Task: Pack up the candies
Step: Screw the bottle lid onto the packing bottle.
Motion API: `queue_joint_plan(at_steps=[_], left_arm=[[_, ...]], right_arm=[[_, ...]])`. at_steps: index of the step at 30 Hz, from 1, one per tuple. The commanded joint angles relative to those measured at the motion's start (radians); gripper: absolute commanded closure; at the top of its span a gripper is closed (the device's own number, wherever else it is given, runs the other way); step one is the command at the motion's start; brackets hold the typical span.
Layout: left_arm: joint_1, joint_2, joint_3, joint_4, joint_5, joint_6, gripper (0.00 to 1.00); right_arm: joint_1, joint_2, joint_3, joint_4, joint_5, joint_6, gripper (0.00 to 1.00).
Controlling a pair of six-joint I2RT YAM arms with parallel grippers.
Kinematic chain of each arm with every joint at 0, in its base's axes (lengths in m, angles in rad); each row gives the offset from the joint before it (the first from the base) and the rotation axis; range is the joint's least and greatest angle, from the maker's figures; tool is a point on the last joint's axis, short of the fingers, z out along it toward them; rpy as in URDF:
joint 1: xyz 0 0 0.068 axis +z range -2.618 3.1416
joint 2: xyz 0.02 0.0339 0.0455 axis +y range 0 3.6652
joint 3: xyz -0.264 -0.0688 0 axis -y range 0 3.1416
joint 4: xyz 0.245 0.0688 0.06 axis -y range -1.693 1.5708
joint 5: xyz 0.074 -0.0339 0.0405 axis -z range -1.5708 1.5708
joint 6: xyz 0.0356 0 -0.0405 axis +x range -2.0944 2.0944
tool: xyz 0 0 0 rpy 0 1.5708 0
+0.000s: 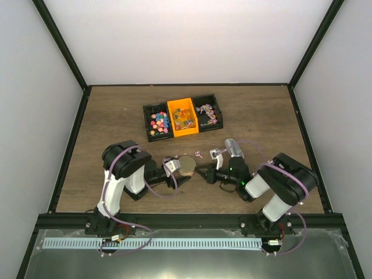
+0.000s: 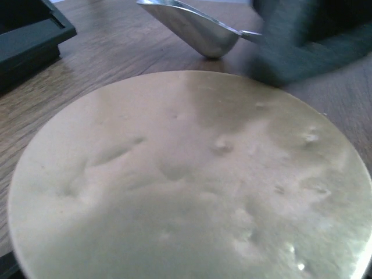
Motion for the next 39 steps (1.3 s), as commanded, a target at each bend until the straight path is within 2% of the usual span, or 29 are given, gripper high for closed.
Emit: queue_joint_plan(at_steps=[1, 6, 9, 12, 14, 20, 28, 39], left_arm=[[0.015, 0.11, -0.049, 0.217, -0.087, -0.145, 0.14], [0.015, 0.101, -0.06, 0.217, -0.071, -0.131, 0.14], [0.015, 0.099, -0.062, 0.217, -0.051, -0.122, 0.14], [0.015, 0.102, -0.061, 0.217, -0.049, -0.119, 0.14], [0.015, 0.108, -0.059, 0.217, -0.046, -0.115, 0.14], [0.016, 0.118, -0.055, 0.217, -0.034, -0.113, 0.14], [0.017, 0.113, -0.065, 0.217, -0.043, -0.109, 0.14], [0.017, 0.102, -0.07, 0.217, -0.052, -0.113, 0.14]], right_arm=[[0.141, -0.03, -0.052, -0.116, -0.194, 0.015, 0.99], [0.136, -0.133, -0.071, -0.205, -0.083, 0.003, 0.99], [0.089, -0.212, -0.073, -0.244, -0.016, 0.026, 0.98], [0.033, -0.289, -0.041, -0.35, 0.106, 0.009, 0.82], [0.015, -0.303, 0.002, -0.406, 0.136, -0.032, 0.8], [-0.01, -0.183, 0.156, -0.456, 0.115, -0.102, 0.81], [-0.023, -0.034, 0.26, -0.409, 0.062, -0.119, 0.85], [-0.024, 0.024, 0.235, -0.321, -0.105, -0.081, 0.91]])
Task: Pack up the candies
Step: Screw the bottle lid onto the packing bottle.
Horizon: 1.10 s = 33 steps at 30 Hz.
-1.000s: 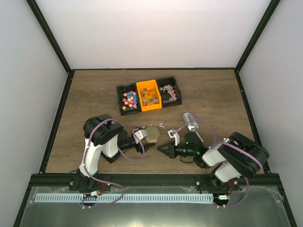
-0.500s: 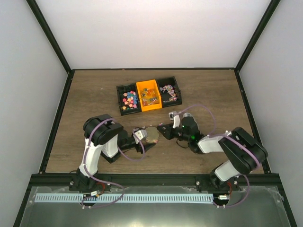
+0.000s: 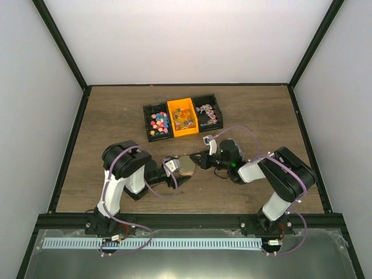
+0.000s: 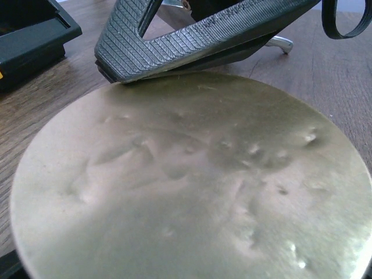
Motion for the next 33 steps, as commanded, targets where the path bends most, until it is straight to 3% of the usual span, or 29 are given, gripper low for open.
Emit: queue_joint_plan(at_steps=[1, 4, 12, 22, 33], left_arm=[[0.014, 0.1, -0.07, 0.218, -0.044, -0.108, 0.14], [0.014, 0.09, -0.074, 0.218, -0.075, -0.121, 0.14], [0.021, 0.123, -0.046, 0.218, -0.079, -0.158, 0.15], [0.024, 0.118, -0.051, 0.216, -0.098, -0.158, 0.15], [0.024, 0.102, -0.059, 0.217, -0.084, -0.163, 0.15]], right_arm=[[-0.002, 0.027, -0.036, 0.074, -0.139, 0.028, 0.93], [-0.002, 0.077, -0.087, 0.178, -0.225, 0.078, 0.99], [0.015, 0.265, -0.202, 0.538, -0.354, 0.223, 0.99], [0.157, 0.251, -0.266, 0.597, -0.298, 0.222, 0.99], [0.211, 0.266, -0.373, 0.766, -0.273, 0.272, 0.99]])
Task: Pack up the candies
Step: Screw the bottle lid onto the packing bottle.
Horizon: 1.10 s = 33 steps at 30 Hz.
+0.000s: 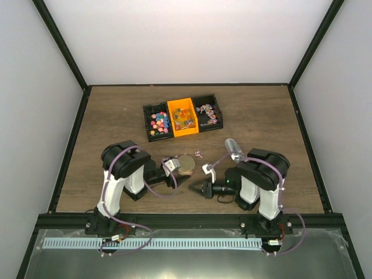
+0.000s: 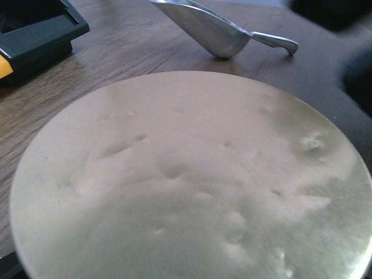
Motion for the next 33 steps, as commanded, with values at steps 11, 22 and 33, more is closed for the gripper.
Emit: queue_joint_plan(at_steps=[11, 22, 33], left_arm=[[0.017, 0.083, -0.069, 0.217, -0.026, -0.112, 0.14], [0.017, 0.103, -0.063, 0.217, -0.011, -0.095, 0.14], [0.017, 0.122, -0.047, 0.217, 0.003, -0.096, 0.14]], right_arm=[[-0.057, -0.143, 0.009, -0.206, -0.126, -0.033, 0.97], [-0.085, -0.28, 0.258, -0.729, 0.181, -0.229, 0.82], [-0.119, -0.169, 0.367, -0.766, 0.111, -0.252, 0.82]])
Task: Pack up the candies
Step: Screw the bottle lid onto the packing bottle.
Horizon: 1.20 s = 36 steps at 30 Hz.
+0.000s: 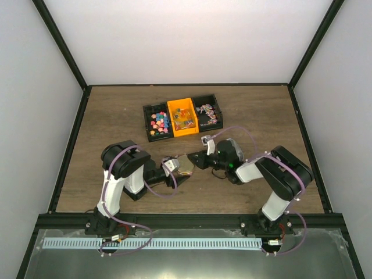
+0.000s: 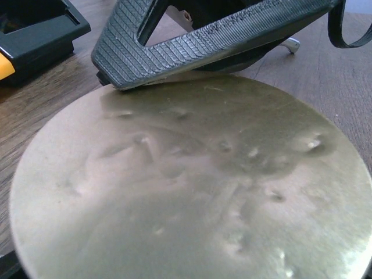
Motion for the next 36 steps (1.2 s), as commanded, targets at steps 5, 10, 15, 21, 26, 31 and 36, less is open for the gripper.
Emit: queue_joint_plan(at_steps=[5, 10, 15, 21, 26, 31, 36], left_arm=[[0.018, 0.128, -0.044, 0.217, 0.001, -0.102, 0.14], [0.026, 0.124, -0.039, 0.217, -0.018, -0.119, 0.14], [0.035, 0.128, -0.029, 0.217, -0.019, -0.144, 0.14], [0.043, 0.127, -0.031, 0.216, -0.024, -0.15, 0.15], [0.043, 0.136, -0.023, 0.216, -0.028, -0.149, 0.15], [0.043, 0.133, -0.023, 0.216, -0.022, -0.153, 0.15], [0.043, 0.123, -0.027, 0.216, -0.008, -0.158, 0.15]], right_arm=[[-0.014, 0.069, 0.003, 0.064, -0.187, 0.029, 0.91], [-0.014, 0.103, -0.069, 0.22, -0.318, 0.12, 0.99], [0.003, 0.161, -0.156, 0.411, -0.447, 0.177, 0.99], [0.075, 0.156, -0.225, 0.442, -0.432, 0.164, 0.99], [0.14, 0.134, -0.239, 0.459, -0.413, 0.173, 0.99], [0.162, 0.098, -0.27, 0.466, -0.385, 0.177, 0.99], [0.158, 0.012, -0.299, 0.408, -0.34, 0.158, 0.99]])
